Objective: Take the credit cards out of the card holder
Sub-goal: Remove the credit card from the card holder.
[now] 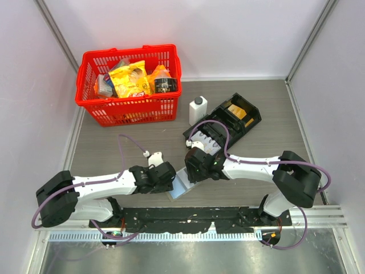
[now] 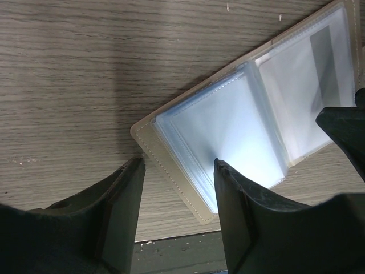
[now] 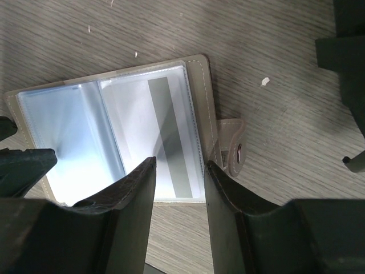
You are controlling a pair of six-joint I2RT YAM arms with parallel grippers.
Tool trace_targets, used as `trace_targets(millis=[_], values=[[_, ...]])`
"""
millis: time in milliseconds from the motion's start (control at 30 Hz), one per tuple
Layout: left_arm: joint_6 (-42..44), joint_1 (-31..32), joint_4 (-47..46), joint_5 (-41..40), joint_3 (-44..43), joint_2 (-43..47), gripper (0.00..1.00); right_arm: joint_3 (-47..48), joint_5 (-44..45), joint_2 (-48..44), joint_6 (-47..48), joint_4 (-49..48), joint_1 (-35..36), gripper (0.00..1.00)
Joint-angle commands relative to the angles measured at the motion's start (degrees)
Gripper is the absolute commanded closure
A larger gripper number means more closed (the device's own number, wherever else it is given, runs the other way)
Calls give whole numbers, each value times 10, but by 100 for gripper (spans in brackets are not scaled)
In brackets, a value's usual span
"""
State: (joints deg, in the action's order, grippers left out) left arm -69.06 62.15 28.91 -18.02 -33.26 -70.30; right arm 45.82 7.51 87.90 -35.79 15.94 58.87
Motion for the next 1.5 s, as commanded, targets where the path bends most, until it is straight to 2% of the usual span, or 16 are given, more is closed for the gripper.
trace_targets(millis=[0, 633, 700, 1167, 1467], values=[[-11, 2, -23, -18, 5, -7, 45, 19, -18, -4, 15, -10, 2, 56], [-12, 3, -23, -25, 5, -1, 51, 21, -66, -53, 14, -21, 3, 59], [-13, 2, -24, -25, 6, 0, 51, 21, -100, -56, 15, -28, 2, 59], [-30, 2, -31, -39, 28, 40, 53, 8, -187, -65, 9, -88, 3, 59], [-42, 1, -31, -46, 37, 63, 53, 6, -219, -46, 3, -116, 5, 58]])
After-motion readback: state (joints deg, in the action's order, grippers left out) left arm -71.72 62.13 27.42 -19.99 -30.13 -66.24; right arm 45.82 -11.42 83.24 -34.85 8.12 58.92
